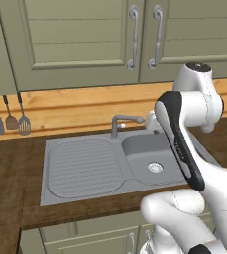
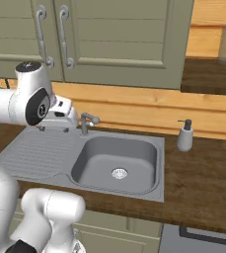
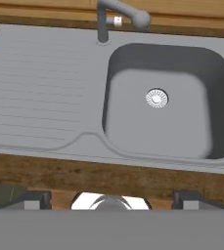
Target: Navigate to the electric kettle.
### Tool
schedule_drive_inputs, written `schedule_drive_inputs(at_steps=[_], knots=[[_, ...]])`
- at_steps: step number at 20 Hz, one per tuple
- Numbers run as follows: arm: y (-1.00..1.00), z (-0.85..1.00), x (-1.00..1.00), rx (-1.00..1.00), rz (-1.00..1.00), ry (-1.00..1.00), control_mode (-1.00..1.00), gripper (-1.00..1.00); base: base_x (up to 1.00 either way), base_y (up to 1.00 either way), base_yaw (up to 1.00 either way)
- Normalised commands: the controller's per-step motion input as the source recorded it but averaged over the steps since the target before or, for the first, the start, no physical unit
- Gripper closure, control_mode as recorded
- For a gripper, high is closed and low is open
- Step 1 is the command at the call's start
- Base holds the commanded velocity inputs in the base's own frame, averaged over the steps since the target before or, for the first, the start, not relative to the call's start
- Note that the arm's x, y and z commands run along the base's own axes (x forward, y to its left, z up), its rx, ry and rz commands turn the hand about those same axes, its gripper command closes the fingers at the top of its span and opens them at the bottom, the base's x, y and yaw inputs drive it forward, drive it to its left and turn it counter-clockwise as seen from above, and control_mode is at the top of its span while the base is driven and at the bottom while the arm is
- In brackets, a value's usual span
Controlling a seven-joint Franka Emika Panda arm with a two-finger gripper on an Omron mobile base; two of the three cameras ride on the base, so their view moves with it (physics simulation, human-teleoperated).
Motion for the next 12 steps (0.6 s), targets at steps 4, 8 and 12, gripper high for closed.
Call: schedule_drive_inputs(at_steps=[4, 8, 12], knots=[[0.00, 0.01, -0.62, 0.00, 0.00, -0.18, -1.00, -1.00, 0.00, 0.00, 0.00], [0.00, 0.00, -0.33, 0.01, 0.00, -0.07, -1.00, -1.00, 0.00, 0.00, 0.00], [-0.03, 0.00, -0.12, 0.00, 0.00, -0.05, -1.00, -1.00, 0.00, 0.00, 0.00]])
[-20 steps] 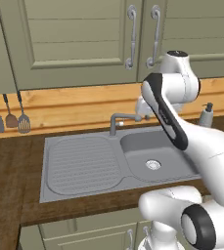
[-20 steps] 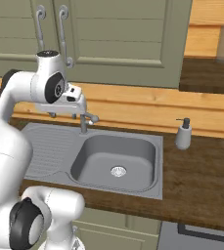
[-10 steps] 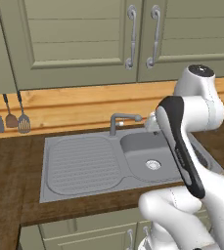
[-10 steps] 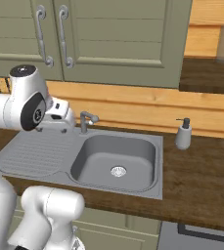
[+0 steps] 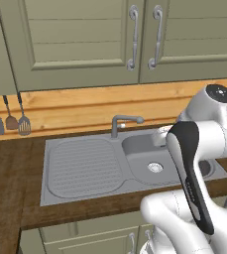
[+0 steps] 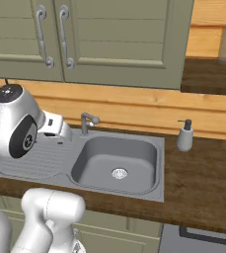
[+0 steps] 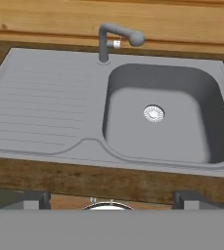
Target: Navigate to the electric kettle.
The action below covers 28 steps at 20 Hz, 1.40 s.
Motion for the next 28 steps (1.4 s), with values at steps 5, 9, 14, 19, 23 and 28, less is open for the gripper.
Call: schedule_drive_inputs(at_steps=[5, 9, 14, 19, 23, 28], knots=[[-0.07, 0.00, -0.02, 0.00, 0.00, -0.02, 1.00, -1.00, 0.00, -0.10, 0.00], [0.00, 0.00, 0.00, 0.00, 0.00, 0.00, 1.00, -1.00, -0.41, -0.97, 0.00], [0.00, 0.00, 0.00, 0.00, 0.00, 0.00, 1.00, -1.00, -0.90, -0.99, -0.13], [0.00, 0.00, 0.00, 0.00, 0.00, 0.00, 1.00, -1.00, -0.79, -0.74, -0.34], [0.00, 0.00, 0.00, 0.00, 0.00, 0.00, 1.00, -1.00, -0.13, -0.72, -0.53], [0.00, 0.00, 0.00, 0.00, 0.00, 0.00, 1.00, -1.00, 0.05, -0.02, -0.91]])
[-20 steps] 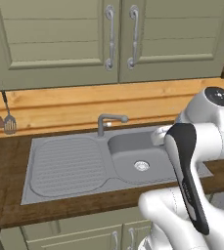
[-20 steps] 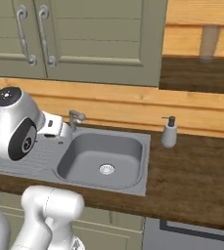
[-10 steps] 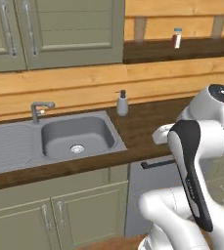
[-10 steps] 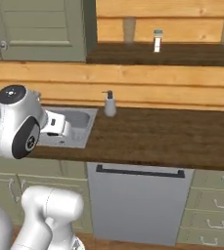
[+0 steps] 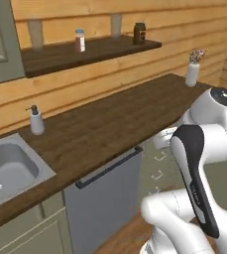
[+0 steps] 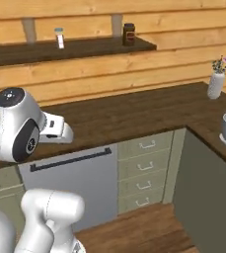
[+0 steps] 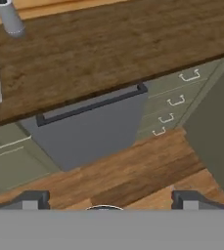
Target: Navigate to the electric kettle.
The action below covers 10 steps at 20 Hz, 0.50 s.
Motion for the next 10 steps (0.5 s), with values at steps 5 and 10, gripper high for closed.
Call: schedule_drive_inputs(at_steps=[5, 10], knots=[[0.00, 0.00, 0.00, 0.00, 0.00, 0.00, 1.00, -1.00, 0.00, 0.07, -1.00], [0.00, 0.00, 0.00, 0.00, 0.00, 0.00, 1.00, -1.00, 0.01, 0.11, -0.99]])
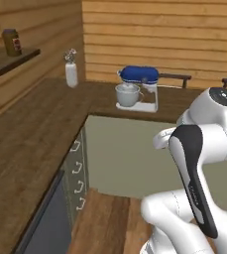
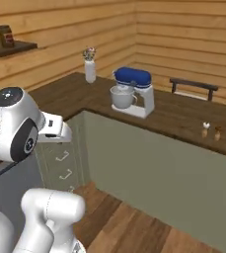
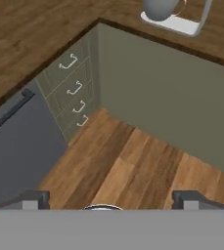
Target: Navigate to the electric kettle.
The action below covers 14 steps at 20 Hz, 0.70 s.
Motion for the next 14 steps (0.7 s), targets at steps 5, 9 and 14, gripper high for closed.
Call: schedule_drive_inputs(at_steps=[5, 9, 14], knots=[[0.00, 0.00, 0.00, 0.00, 0.00, 0.00, 1.00, -1.00, 0.06, 0.23, -0.97], [0.00, 0.00, 0.00, 0.00, 0.00, 0.00, 1.00, -1.00, 0.00, 0.14, -1.00], [0.00, 0.00, 0.00, 0.00, 0.00, 0.00, 1.00, -1.00, 0.00, 0.01, -1.00]])
